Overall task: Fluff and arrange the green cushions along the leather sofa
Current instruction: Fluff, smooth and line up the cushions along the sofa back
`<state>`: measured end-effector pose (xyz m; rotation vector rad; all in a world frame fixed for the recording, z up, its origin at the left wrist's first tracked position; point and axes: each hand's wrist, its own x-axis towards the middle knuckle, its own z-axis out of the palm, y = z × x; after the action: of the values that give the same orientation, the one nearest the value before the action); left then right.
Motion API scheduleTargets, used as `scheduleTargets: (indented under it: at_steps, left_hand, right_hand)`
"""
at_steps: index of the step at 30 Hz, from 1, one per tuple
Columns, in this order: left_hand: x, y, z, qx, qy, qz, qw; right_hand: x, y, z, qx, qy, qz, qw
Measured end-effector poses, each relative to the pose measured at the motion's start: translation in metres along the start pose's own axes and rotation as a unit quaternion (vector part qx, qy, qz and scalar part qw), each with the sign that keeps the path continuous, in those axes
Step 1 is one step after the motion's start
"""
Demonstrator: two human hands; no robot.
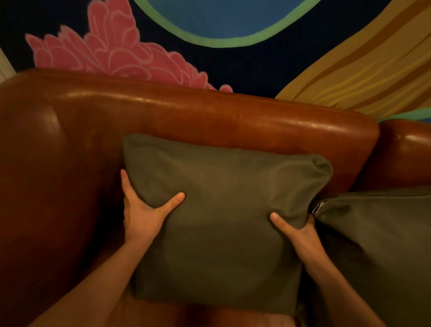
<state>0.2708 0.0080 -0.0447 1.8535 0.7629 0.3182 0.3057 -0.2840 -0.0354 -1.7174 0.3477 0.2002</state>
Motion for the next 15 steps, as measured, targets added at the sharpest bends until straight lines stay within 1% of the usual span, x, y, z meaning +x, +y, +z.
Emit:
scheduleTargets:
  at_steps: [1, 4, 9, 12, 15]
  left_hand:
    - [0.000, 0.001, 0.000, -0.006, 0.000, 0.004, 1.000]
    - [-0.004, 0.005, -0.004, -0.021, -0.001, 0.017, 1.000]
    - [-0.020, 0.015, -0.022, -0.039, -0.010, 0.054, 0.998]
    - [-0.021, 0.023, -0.033, -0.042, 0.007, 0.098, 0.994]
    - [-0.017, 0.026, -0.040, -0.048, 0.030, 0.126, 0.990]
  right_hand:
    - [0.006, -0.003, -0.004, -0.002, -0.022, 0.008, 1.000]
    - [0.008, -0.002, -0.006, -0.014, -0.034, 0.005, 0.999]
    - [-0.020, -0.009, -0.005, 0.033, -0.067, -0.019, 0.997]
    - [-0.029, -0.019, 0.001, 0.057, -0.080, -0.051, 0.994]
    - [-0.026, -0.026, 0.007, 0.046, -0.070, -0.077, 0.993]
